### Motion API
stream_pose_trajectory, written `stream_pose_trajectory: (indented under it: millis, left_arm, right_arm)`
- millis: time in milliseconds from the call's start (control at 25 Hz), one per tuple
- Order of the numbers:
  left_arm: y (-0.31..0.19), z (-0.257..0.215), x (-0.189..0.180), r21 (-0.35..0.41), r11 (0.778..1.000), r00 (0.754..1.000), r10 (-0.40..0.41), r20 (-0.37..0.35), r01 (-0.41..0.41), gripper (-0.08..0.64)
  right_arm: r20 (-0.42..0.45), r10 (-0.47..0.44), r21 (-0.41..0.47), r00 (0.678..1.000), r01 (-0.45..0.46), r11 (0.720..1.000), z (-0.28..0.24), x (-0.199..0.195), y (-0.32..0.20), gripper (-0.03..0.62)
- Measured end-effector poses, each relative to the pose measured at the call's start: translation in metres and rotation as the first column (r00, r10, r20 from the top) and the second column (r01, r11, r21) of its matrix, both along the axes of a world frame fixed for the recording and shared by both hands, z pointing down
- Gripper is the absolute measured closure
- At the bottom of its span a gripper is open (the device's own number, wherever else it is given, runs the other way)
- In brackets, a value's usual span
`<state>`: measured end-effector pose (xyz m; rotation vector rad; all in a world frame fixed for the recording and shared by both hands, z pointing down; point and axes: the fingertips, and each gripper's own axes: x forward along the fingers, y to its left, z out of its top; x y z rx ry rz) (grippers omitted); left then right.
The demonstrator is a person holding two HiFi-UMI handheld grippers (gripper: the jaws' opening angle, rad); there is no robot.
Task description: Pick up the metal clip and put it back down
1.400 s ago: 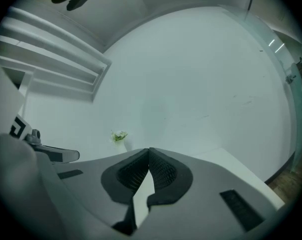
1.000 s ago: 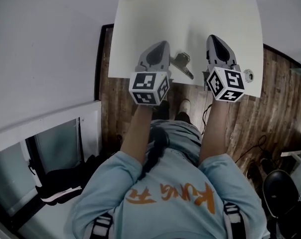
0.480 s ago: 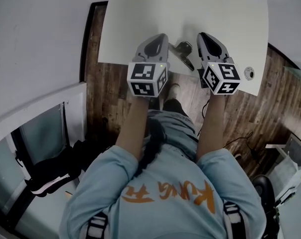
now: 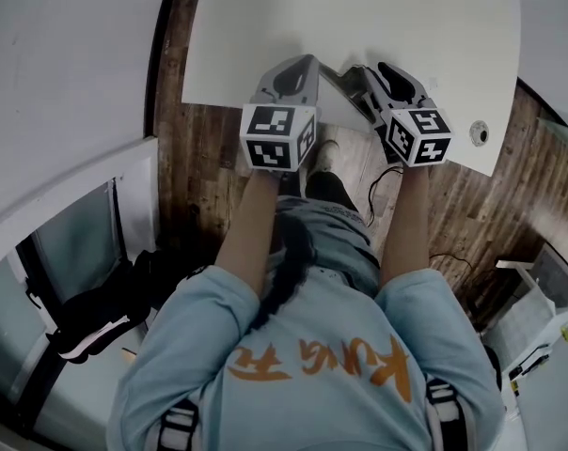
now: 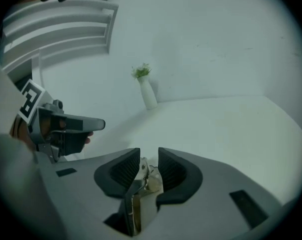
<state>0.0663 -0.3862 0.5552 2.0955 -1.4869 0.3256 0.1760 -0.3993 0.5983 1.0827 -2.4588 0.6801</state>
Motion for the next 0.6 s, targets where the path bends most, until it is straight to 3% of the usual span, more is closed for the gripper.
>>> stream_pose_trajectory:
  millis: [120, 600]
  left_arm:
    - [0.001, 0.009, -0.003, -0.013, 1.0, 1.0, 0.002, 0.012, -0.002, 0.543]
    - [-0.002, 0.007, -0.015, 0.01, 1.0, 0.997, 0.022, 0.073, -0.022, 0.543]
  right_arm:
    - [-0.033, -0.041, -0.023, 0.999, 0.041, 0.999, 0.016, -0.004, 0.006, 0.462]
    - [0.025, -0.057, -0.137, 0.998, 0.06, 0.989, 0.04, -0.017, 0.019, 0.462]
